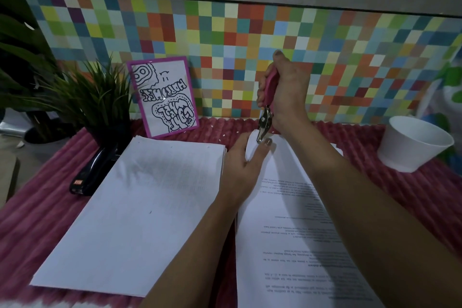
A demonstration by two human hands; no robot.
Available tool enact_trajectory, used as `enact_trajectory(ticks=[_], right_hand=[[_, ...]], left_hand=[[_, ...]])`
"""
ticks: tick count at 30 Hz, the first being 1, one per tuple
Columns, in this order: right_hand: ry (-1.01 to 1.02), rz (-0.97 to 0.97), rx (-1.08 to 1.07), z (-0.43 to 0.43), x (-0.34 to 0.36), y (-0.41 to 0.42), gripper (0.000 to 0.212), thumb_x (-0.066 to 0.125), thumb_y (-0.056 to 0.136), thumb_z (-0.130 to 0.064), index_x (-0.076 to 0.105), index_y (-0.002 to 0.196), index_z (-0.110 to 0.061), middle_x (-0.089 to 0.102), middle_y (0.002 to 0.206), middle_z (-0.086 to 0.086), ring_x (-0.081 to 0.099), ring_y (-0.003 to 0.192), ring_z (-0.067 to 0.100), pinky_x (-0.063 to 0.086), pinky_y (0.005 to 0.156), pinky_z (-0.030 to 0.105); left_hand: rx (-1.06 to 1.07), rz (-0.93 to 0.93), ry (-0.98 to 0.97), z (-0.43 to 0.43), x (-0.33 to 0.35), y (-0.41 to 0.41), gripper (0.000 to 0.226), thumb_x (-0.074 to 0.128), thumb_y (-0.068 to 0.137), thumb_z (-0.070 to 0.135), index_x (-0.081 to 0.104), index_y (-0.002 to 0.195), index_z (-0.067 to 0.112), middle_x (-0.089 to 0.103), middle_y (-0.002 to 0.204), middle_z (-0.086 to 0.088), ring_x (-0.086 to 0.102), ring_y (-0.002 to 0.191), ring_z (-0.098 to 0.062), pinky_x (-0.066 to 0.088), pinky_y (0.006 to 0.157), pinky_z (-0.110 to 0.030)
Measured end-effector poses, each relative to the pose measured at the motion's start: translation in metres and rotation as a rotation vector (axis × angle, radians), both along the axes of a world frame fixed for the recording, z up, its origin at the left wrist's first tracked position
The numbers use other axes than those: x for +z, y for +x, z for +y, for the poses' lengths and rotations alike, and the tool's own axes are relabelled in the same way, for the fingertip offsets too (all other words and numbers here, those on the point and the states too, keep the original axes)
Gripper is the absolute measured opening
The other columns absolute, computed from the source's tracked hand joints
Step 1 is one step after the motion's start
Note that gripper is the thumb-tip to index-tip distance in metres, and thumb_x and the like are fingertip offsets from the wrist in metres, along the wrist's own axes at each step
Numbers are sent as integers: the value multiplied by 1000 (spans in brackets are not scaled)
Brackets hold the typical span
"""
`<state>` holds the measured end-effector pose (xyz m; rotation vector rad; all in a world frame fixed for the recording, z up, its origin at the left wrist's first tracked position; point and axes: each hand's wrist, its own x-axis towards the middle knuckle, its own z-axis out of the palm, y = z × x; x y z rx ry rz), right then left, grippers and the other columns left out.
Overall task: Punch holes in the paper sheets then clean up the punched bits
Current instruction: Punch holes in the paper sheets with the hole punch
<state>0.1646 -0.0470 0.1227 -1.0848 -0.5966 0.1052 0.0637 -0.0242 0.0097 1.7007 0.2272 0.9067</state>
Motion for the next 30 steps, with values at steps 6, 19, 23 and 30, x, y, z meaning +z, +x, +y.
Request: enact_trajectory(ticks=[6, 19, 23, 30], right_hand=[[-9, 11, -14, 0, -4, -2, 44, 52, 98, -21, 54, 55, -10, 51, 49, 12, 40, 35, 23, 37, 40, 30], [-143, 126, 178, -18, 4, 13, 20, 43, 89, -7, 60, 95, 3, 59, 66, 14, 58, 55, 28, 54, 55, 36], [-184, 193, 228, -27, 5, 15, 28, 37, 84, -4, 58, 100, 5, 59, 69, 15, 58, 55, 27, 54, 58, 37], [-274, 70, 57, -22, 9, 10, 26, 39, 76, -2, 62, 86, -1, 61, 64, 15, 57, 49, 29, 52, 57, 40]], left_hand=[[2, 86, -62, 4, -5, 3, 25, 60, 94, 31, 67, 113, 16, 73, 101, 5, 68, 95, -11, 57, 86, -38], [-67, 89, -219, 1, 2, -3, 12, 60, 94, 14, 71, 90, 14, 73, 78, 8, 70, 73, -4, 51, 61, -12], [-80, 90, -233, 1, 3, -3, 14, 61, 94, 14, 72, 92, 6, 74, 84, -9, 67, 73, -12, 51, 63, -15], [-107, 121, -304, -1, 6, -4, 13, 63, 93, 15, 75, 95, 11, 76, 90, -4, 72, 83, -19, 57, 75, -26]])
